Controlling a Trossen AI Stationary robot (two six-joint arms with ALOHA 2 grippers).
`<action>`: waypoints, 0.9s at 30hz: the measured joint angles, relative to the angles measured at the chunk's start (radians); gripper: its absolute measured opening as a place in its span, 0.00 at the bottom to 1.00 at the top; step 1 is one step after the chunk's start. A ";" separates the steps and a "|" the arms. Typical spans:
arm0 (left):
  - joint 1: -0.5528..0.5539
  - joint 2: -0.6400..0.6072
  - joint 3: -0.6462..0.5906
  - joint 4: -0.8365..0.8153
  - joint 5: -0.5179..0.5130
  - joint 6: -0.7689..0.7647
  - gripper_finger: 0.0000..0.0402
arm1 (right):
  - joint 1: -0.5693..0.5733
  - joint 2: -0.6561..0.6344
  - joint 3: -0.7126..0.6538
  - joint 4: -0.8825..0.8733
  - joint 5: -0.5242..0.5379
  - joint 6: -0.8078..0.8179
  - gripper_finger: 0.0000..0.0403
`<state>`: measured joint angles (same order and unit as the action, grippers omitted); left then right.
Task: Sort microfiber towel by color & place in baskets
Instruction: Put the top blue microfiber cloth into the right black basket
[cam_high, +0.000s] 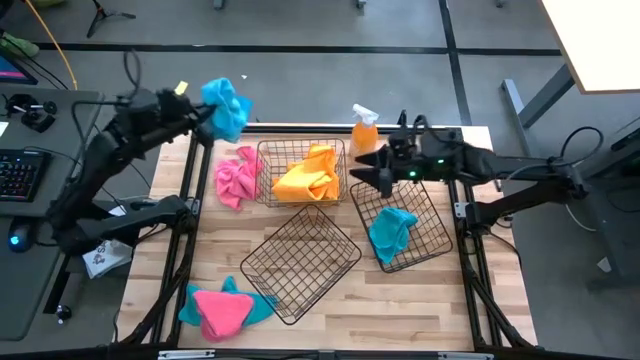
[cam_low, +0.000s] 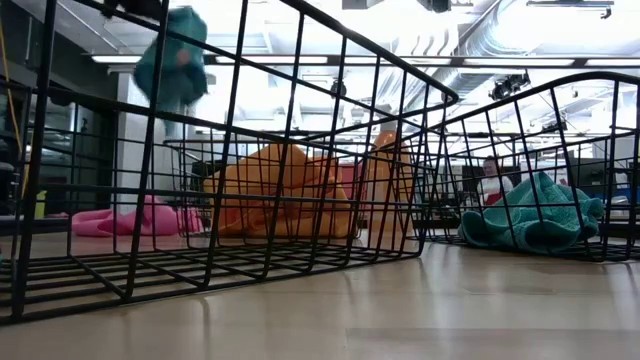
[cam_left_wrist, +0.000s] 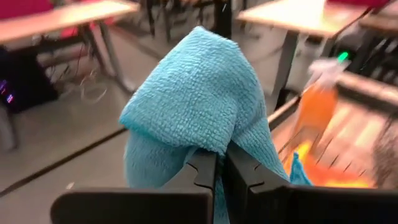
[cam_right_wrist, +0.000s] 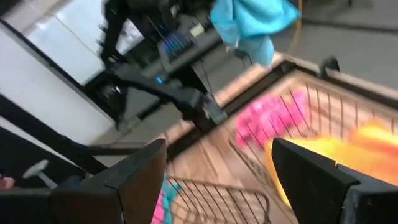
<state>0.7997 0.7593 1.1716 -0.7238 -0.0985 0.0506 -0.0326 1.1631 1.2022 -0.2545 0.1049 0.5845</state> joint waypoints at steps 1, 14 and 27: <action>-0.017 0.010 0.025 0.009 0.005 -0.009 0.00 | 0.000 -0.013 0.000 0.014 0.000 -0.015 0.72; -0.390 0.223 0.136 0.304 0.063 -0.102 0.00 | 0.000 -0.113 0.000 0.028 0.114 -0.149 0.72; -0.683 0.600 0.136 0.803 0.153 -0.116 0.00 | 0.000 -0.176 0.001 0.077 0.274 -0.207 0.72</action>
<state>0.1169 1.3597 1.3071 0.0790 0.0549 -0.0652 -0.0330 0.9874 1.2030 -0.1770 0.3787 0.3778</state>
